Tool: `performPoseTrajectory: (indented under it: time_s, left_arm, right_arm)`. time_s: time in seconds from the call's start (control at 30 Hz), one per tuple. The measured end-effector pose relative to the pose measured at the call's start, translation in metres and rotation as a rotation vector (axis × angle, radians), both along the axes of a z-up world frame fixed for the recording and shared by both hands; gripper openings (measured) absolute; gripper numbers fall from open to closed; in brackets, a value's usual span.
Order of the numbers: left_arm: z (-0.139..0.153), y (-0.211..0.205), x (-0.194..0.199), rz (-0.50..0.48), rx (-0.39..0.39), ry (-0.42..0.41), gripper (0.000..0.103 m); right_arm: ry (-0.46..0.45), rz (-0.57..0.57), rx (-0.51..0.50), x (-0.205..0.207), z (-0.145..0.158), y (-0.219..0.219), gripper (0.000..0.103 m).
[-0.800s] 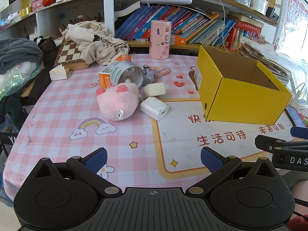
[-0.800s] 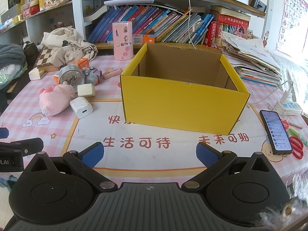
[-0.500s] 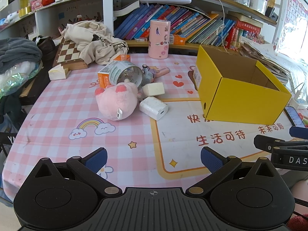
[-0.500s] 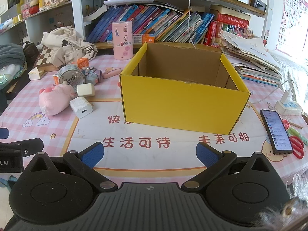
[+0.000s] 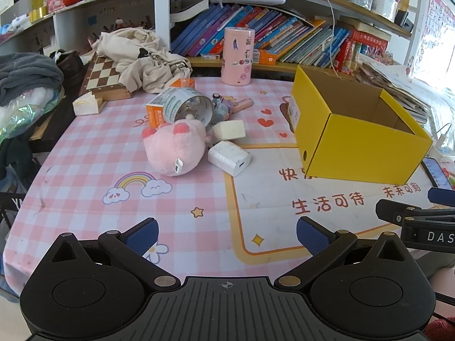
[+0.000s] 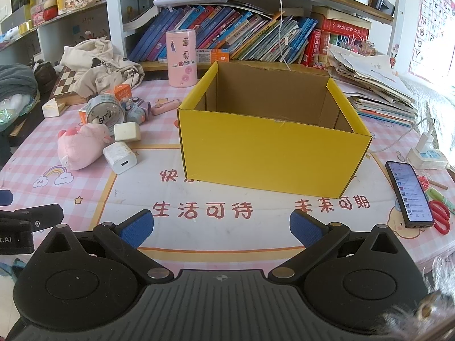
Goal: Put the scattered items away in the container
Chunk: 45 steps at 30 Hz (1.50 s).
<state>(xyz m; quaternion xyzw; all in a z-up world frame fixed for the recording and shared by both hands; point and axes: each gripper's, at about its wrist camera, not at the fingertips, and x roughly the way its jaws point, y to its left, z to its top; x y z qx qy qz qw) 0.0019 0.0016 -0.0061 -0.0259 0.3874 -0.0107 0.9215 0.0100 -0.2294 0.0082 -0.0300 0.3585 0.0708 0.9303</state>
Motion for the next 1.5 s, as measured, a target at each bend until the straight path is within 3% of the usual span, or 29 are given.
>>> performPoseTrajectory:
  time_s: [0.4,0.6,1.5]
  left_arm:
    - [0.002,0.0,-0.001,-0.013,-0.012,-0.002,0.103]
    - [0.003,0.001,-0.002,-0.007,-0.023,-0.008,0.103]
    - [0.0,0.002,0.002,-0.003,0.025,0.012,0.103]
  right_arm:
    - [-0.001,0.001,0.0,0.005,0.01,-0.013,0.103]
    - [-0.002,0.012,0.013,-0.001,-0.004,0.008,0.103]
    - [0.024,0.017,-0.007,0.007,0.0,0.005,0.103]
